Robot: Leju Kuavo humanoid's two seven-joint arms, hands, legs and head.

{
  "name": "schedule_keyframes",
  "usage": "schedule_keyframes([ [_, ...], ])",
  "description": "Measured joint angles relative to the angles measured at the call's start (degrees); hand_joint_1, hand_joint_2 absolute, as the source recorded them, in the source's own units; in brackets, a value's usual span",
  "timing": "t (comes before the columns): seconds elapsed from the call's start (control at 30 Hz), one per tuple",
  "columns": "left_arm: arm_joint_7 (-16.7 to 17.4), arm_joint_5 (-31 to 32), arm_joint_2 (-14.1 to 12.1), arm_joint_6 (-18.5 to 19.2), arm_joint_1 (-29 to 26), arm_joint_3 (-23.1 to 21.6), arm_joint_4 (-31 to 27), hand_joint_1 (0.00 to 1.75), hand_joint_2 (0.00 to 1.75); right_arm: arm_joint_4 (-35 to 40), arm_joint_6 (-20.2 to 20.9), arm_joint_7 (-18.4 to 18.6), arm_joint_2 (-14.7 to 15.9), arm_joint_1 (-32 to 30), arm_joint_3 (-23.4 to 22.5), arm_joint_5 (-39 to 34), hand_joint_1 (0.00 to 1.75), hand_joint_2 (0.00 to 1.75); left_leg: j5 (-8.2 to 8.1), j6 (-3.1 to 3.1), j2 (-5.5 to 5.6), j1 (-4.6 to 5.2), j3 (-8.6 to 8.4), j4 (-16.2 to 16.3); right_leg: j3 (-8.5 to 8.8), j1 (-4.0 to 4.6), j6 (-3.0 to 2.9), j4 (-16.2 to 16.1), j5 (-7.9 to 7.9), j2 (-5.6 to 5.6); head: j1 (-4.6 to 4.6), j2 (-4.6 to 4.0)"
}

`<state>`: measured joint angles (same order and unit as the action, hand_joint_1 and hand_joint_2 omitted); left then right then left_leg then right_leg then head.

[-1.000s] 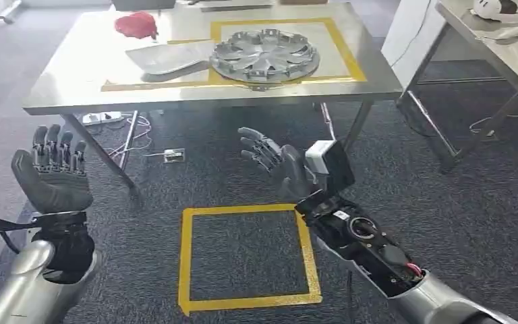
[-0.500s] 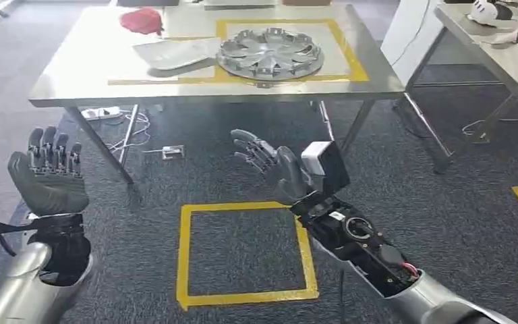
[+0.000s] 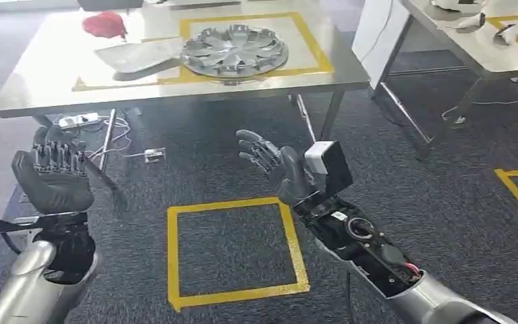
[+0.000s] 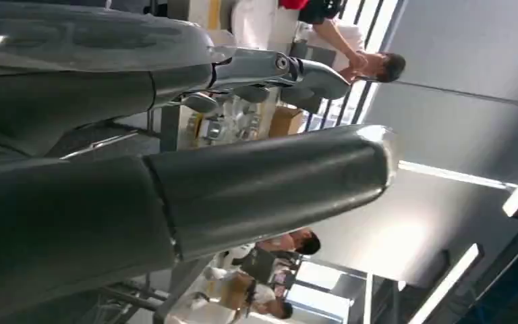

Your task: Take the parts from the cabinet and place them on the table.

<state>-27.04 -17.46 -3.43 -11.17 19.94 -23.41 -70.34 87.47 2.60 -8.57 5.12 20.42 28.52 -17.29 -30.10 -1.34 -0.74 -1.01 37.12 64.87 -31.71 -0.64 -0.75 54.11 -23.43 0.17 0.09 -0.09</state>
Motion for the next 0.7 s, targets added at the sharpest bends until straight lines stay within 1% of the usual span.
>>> schedule_keyframes([
  [0.03, 0.0, 0.0, -0.1, 0.0, -0.1, 0.0, 0.0, 0.00, 0.00, 0.0, 0.0, 0.0, 0.0, -0.1, 0.0, 0.0, 0.00, 0.00, -2.09, -0.12, 0.34, 0.02, 2.65, 5.4, -0.28, 0.13, -0.19, 0.0, 0.13, 0.42, -0.35, 0.00],
  [0.07, 0.0, 0.0, -0.1, 0.0, -0.3, 0.0, 0.0, 0.00, 0.00, -0.1, 0.0, 0.0, 0.0, -0.2, 0.0, -0.2, 0.00, 0.00, -2.81, -0.14, 0.38, 0.03, 4.34, 8.7, -0.51, 0.23, -0.24, 0.1, 0.25, 0.90, -0.53, 0.00],
  [0.1, 0.0, 0.0, -0.1, 0.0, -0.4, 0.0, 0.0, 0.00, 0.00, -0.2, 0.0, 0.0, 0.0, -0.2, 0.0, -0.5, 0.00, 0.00, -2.06, -0.04, 0.39, 0.03, 4.49, 8.8, -0.62, 0.27, -0.23, 0.1, 0.36, 1.41, -0.66, 0.00],
  [0.13, 0.0, 0.0, -0.1, 0.0, -0.4, 0.0, 0.0, 0.00, 0.00, -0.2, 0.0, 0.0, 0.0, -0.3, 0.0, -0.7, 0.00, 0.00, -0.22, 0.16, 0.43, 0.03, 3.26, 6.2, -0.67, 0.28, -0.17, 0.1, 0.42, 1.89, -0.81, 0.00],
  [0.17, 0.0, 0.0, -0.1, 0.0, -0.3, 0.0, 0.0, 0.00, 0.00, -0.2, 0.0, 0.0, 0.0, -0.3, 0.0, -0.7, 0.00, 0.00, 2.31, 0.40, 0.64, 0.04, 0.88, 1.5, -0.69, 0.29, -0.08, 0.2, 0.48, 2.42, -0.96, 0.00],
  [0.2, 0.0, 0.0, -0.1, 0.0, -0.3, 0.0, 0.0, 0.00, 0.00, -0.2, 0.0, 0.0, -0.1, -0.2, 0.0, -0.7, 0.00, 0.00, 4.84, 0.71, 1.28, 0.04, -1.95, -4.0, -0.68, 0.29, -0.04, 0.3, 0.49, 2.89, -1.23, 0.00],
  [0.23, 0.0, 0.0, -0.1, 0.0, -0.2, 0.0, 0.0, 0.00, 0.00, -0.2, 0.0, 0.0, -0.1, -0.2, 0.0, -0.7, 0.00, 0.00, 6.13, 1.08, 3.38, 0.02, -4.35, -9.0, -0.83, 0.18, 0.07, 0.4, 0.53, 3.27, -1.51, 0.00],
  [0.27, 0.0, 0.0, -0.1, 0.0, -0.2, 0.0, 0.0, 0.00, 0.00, -0.2, 0.0, 0.0, -0.1, -0.2, 0.0, -0.7, 0.00, 0.00, 5.74, 1.00, 3.48, 0.05, -4.83, -10.1, -1.33, 0.60, 0.44, 0.8, 0.54, 3.85, -1.77, 0.00],
  [0.3, 0.0, 0.0, -0.1, 0.0, -0.2, 0.0, 0.0, 0.00, 0.00, -0.2, 0.0, 0.0, -0.1, -0.2, 0.0, -0.7, 0.00, 0.00, 5.86, 1.03, 3.02, 0.12, -4.61, -9.9, -1.53, 0.45, 0.79, 0.7, 0.76, 4.13, -1.51, 0.00],
  [0.33, -0.1, 0.0, -0.1, 0.0, -0.3, 0.0, 0.0, 0.00, 0.00, -0.2, 0.0, 0.0, -0.1, -0.2, 0.1, -0.7, 0.00, 0.00, 5.87, 1.14, 2.79, 0.19, -4.55, -9.8, -1.63, 0.38, 1.06, 0.6, 0.88, 4.50, -1.34, 0.00],
  [0.37, -0.2, 0.0, -0.1, 0.0, -0.2, 0.0, 0.0, 0.00, 0.00, -0.2, 0.0, 0.0, -0.1, -0.3, 0.1, -0.7, 0.00, 0.00, 5.97, 1.37, 2.35, 0.31, -4.58, -9.8, -1.64, 0.22, 1.43, 0.4, 1.08, 4.95, -1.31, 0.00],
  [0.4, -0.2, 0.0, 0.0, 0.0, -0.2, 0.0, 0.0, 0.00, 0.00, -0.2, 0.0, 0.0, -0.1, -0.3, 0.0, -0.7, 0.00, 0.00, 6.31, 1.85, 1.74, -0.17, -4.69, -10.4, -1.89, 0.50, 1.80, 0.5, 0.92, 4.82, -1.42, 0.00],
  [0.43, -0.2, 0.0, 0.0, 0.0, -0.1, 0.0, 0.0, 0.00, 0.00, -0.2, 0.0, 0.0, -0.1, -0.3, 0.0, -0.7, 0.00, 0.00, 6.49, 2.15, 1.31, -0.22, -4.81, -10.6, -2.14, 0.51, 2.03, 1.6, -0.05, 2.57, -1.36, 0.00],
  [0.47, -0.3, 0.0, 0.1, 0.0, 0.0, 0.0, 0.0, 0.00, 0.00, -0.2, 0.0, 0.0, -0.1, -0.2, 0.0, -0.7, 0.00, 0.00, 6.52, 2.39, 0.99, -0.21, -4.77, -10.7, -3.49, 0.44, 2.22, 4.8, -2.30, 1.07, -0.48, 0.00],
  [0.5, -0.3, 0.0, 0.2, 0.0, -0.1, 0.0, 0.0, 0.00, 0.00, -0.2, 0.0, 0.0, -0.1, -0.1, 0.0, -0.7, 0.00, 0.00, 6.51, 2.47, 0.52, -0.15, -4.76, -10.7, -5.53, 0.23, 2.50, 9.6, -4.85, 0.59, 0.11, 0.00],
  [0.53, -0.3, 0.0, 0.1, 0.0, -0.2, 0.0, 0.0, 0.00, 0.00, -0.2, -0.1, 0.0, -0.1, -0.2, 0.0, -0.7, 0.00, 0.00, 6.51, 2.47, -0.01, -0.09, -4.72, -10.6, -7.75, 0.03, 2.71, 14.8, -7.09, 0.41, 0.30, 0.00],
  [0.57, -0.3, 0.0, 0.1, 0.0, -0.3, 0.0, 0.0, 0.00, 0.00, -0.2, -0.1, 0.0, -0.1, -0.3, 0.0, -0.9, 0.00, 0.00, 6.50, 2.47, -0.52, -0.09, -4.68, -10.6, -9.41, -0.12, 2.93, 18.7, -8.35, 0.32, 0.41, 0.00],
  [0.6, -0.3, 0.0, 0.2, 0.0, -0.4, 0.0, 0.0, 0.00, 0.00, -0.3, -0.1, 0.0, -0.1, -0.4, 0.0, -0.9, 0.00, 0.00, 6.50, 2.47, -0.96, -0.09, -4.70, -10.6, -9.73, -0.23, 3.06, 19.6, -8.11, 0.26, 0.61, 0.00],
  [0.63, -0.3, 0.0, 0.2, 0.0, -0.4, 0.0, 0.0, 0.00, 0.00, -0.3, -0.1, 0.0, -0.1, -0.4, 0.0, -0.9, 0.00, 0.00, 6.47, 2.43, -1.38, -0.10, -4.71, -10.6, -8.80, -0.36, 3.12, 17.8, -6.68, 0.16, 0.81, 0.00],
  [0.67, -0.3, 0.0, 0.2, 0.0, -0.3, 0.0, 0.0, 0.00, 0.00, -0.3, -0.1, 0.1, -0.1, -0.4, 0.0, -0.9, 0.00, 0.00, 6.41, 2.33, -1.85, -0.12, -4.75, -10.5, -6.52, -0.47, 3.11, 13.5, -4.24, -0.12, 1.07, 0.00],
  [0.7, -0.3, 0.0, 0.2, 0.0, -0.3, 0.0, 0.0, 0.00, 0.00, -0.3, -0.1, 0.1, -0.1, -0.3, 0.0, -0.9, 0.00, 0.00, 6.29, 2.15, -2.26, -0.15, -4.87, -10.4, -3.49, -0.48, 3.02, 7.6, -1.49, -0.81, 1.40, 0.00],
])
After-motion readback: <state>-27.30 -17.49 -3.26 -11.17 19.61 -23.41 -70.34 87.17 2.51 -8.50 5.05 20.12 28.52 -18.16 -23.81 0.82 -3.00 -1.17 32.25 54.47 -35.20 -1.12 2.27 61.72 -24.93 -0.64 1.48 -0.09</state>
